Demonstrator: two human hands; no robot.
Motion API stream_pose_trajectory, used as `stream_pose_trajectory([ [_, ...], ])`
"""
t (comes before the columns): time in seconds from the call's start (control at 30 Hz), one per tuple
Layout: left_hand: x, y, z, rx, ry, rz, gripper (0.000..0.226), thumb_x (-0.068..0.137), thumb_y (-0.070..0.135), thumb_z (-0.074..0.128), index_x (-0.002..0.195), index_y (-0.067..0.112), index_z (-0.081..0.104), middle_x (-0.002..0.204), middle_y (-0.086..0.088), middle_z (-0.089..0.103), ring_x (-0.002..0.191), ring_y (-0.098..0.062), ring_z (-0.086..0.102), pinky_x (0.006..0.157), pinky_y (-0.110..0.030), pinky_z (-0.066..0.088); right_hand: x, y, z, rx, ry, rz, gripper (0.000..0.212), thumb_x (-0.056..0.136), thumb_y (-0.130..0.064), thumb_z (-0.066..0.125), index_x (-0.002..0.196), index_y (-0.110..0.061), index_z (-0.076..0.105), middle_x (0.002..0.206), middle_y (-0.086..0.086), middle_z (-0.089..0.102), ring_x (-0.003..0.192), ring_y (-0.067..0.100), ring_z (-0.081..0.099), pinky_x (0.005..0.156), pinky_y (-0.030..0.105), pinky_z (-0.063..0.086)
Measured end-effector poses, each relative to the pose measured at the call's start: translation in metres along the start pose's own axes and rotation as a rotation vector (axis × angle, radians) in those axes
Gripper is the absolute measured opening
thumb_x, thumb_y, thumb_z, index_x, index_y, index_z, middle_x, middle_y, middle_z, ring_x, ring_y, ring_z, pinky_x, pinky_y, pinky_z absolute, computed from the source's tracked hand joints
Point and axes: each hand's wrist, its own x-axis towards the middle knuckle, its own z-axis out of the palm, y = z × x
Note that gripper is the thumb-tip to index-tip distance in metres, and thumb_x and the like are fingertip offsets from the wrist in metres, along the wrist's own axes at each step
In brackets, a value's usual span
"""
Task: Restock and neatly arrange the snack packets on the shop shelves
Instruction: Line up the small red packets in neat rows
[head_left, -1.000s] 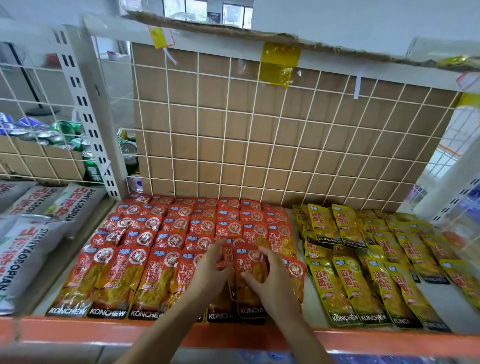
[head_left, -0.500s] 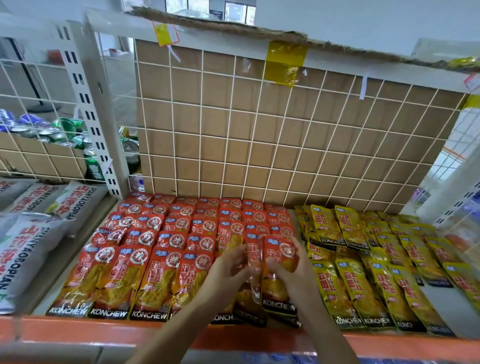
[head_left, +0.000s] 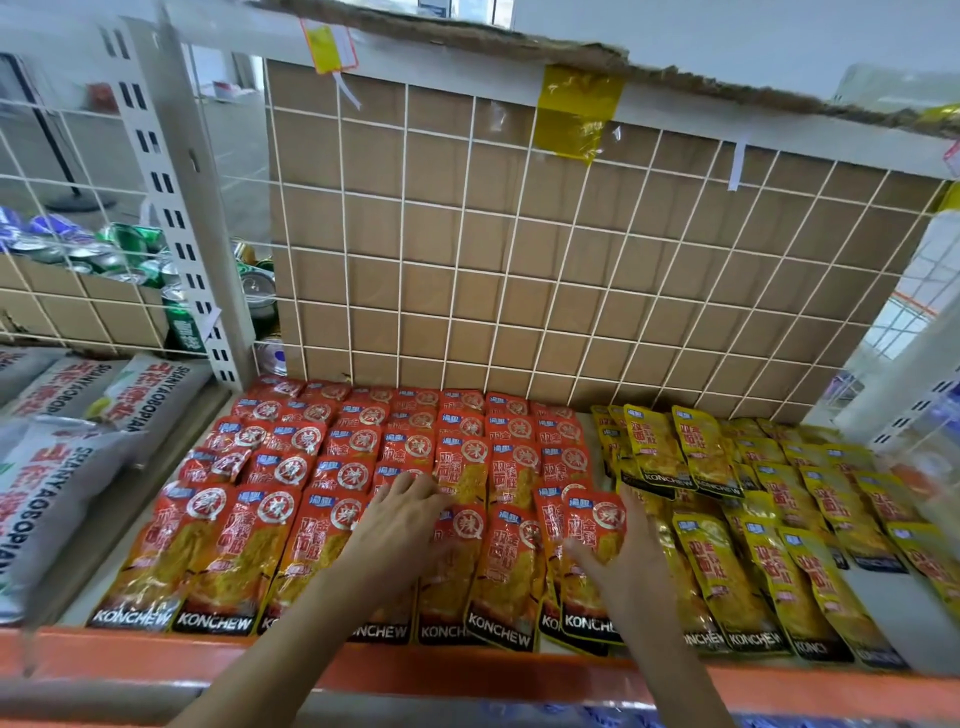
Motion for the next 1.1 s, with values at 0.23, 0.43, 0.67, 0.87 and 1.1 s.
stream_pose_trajectory([
  [0.23, 0.018, -0.002, -0.001, -0.089, 0.003, -0.035, 0.027, 0.091, 0.038, 0.053, 0.111, 0.021, 0.05, 0.117, 0.007, 0.05, 0.11, -0.011, 0.039, 0.092, -0.022, 0.031, 0.002, -0.001, -0.004, -0.208, 0.06, -0.187, 0.074, 0.08, -0.042, 0.065, 0.142, -0.017, 0.031, 0.147, 0.004, 0.03, 0.135, 0.02, 0.028, 0.109, 0.037, 0.028],
  [0.43, 0.034, -0.005, -0.003, -0.151, -0.056, -0.031, 0.009, 0.09, 0.025, 0.056, 0.093, 0.022, 0.048, 0.107, 0.005, 0.054, 0.097, -0.01, 0.044, 0.086, -0.022, 0.037, 0.007, -0.006, 0.0, -0.247, -0.007, -0.261, 0.064, 0.086, -0.047, 0.054, 0.141, -0.025, 0.03, 0.145, -0.004, 0.033, 0.135, 0.013, 0.029, 0.109, 0.03, 0.025],
  [0.67, 0.047, -0.011, -0.009, -0.335, 0.032, -0.091, 0.008, 0.088, 0.018, 0.061, 0.089, 0.02, 0.053, 0.09, 0.007, 0.055, 0.085, -0.011, 0.054, 0.075, -0.025, 0.049, 0.008, -0.003, 0.004, -0.271, -0.051, -0.268, 0.052, 0.09, -0.044, 0.051, 0.137, -0.026, 0.037, 0.143, -0.009, 0.035, 0.132, 0.01, 0.03, 0.11, 0.029, 0.024],
  [0.87, 0.063, -0.02, -0.005, -0.405, 0.056, -0.114, 0.012, 0.087, 0.016, 0.062, 0.083, 0.021, 0.052, 0.087, 0.006, 0.058, 0.08, -0.011, 0.055, 0.068, -0.021, 0.047, 0.009, -0.002, 0.008, -0.275, -0.038, -0.284, 0.049, 0.09, -0.042, 0.053, 0.135, -0.025, 0.042, 0.14, -0.011, 0.038, 0.134, 0.008, 0.029, 0.113, 0.032, 0.02],
  [1.1, 0.051, -0.028, -0.004, -0.322, 0.245, -0.07, 0.016, 0.086, 0.023, 0.063, 0.101, 0.018, 0.059, 0.103, 0.007, 0.055, 0.098, -0.014, 0.049, 0.085, -0.031, 0.044, 0.017, -0.013, 0.011, -0.314, -0.035, -0.33, 0.048, 0.092, -0.04, 0.05, 0.137, -0.025, 0.039, 0.142, -0.01, 0.036, 0.134, 0.009, 0.029, 0.113, 0.031, 0.022],
])
